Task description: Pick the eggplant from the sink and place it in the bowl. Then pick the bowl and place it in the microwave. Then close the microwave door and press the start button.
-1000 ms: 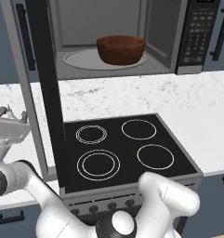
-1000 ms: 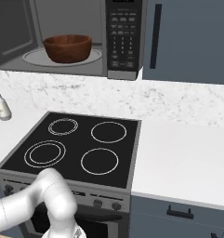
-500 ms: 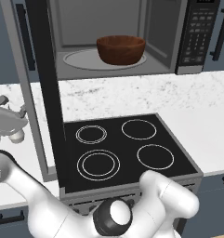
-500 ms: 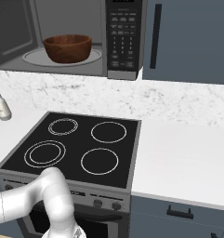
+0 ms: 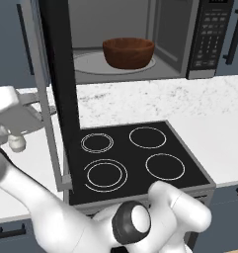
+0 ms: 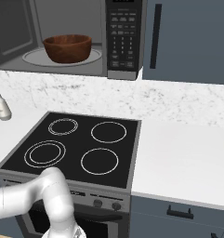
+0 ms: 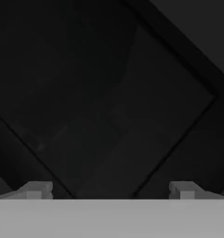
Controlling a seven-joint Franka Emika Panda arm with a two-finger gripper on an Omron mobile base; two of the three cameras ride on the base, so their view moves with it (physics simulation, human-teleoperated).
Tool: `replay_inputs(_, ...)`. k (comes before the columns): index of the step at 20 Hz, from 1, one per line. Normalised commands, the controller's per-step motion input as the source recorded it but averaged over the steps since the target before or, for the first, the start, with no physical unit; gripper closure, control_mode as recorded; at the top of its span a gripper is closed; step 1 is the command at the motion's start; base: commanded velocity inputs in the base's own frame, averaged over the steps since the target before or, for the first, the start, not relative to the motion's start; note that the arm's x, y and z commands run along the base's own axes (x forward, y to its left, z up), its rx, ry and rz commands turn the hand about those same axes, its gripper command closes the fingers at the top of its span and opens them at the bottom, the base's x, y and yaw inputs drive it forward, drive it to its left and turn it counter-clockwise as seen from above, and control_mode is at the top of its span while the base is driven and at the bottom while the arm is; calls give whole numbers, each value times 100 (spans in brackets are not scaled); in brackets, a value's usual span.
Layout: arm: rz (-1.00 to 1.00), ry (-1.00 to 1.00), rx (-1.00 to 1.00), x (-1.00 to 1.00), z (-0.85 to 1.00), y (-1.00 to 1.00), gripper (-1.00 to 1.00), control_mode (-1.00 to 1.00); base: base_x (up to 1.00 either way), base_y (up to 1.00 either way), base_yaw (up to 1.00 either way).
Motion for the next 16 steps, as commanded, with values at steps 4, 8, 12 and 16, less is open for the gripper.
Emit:
replay_inputs(4, 8, 0, 12, -46, 4, -78, -100, -100, 0, 0, 0)
replay_inputs(8, 10, 0, 10, -41, 1, -80, -100, -100, 0, 0, 0)
replay_inputs(12, 15, 0, 8, -13, 0, -86, -100, -100, 0, 0, 0)
replay_inputs(16, 23, 7, 3, 0, 0, -87, -100, -100, 0, 0, 0)
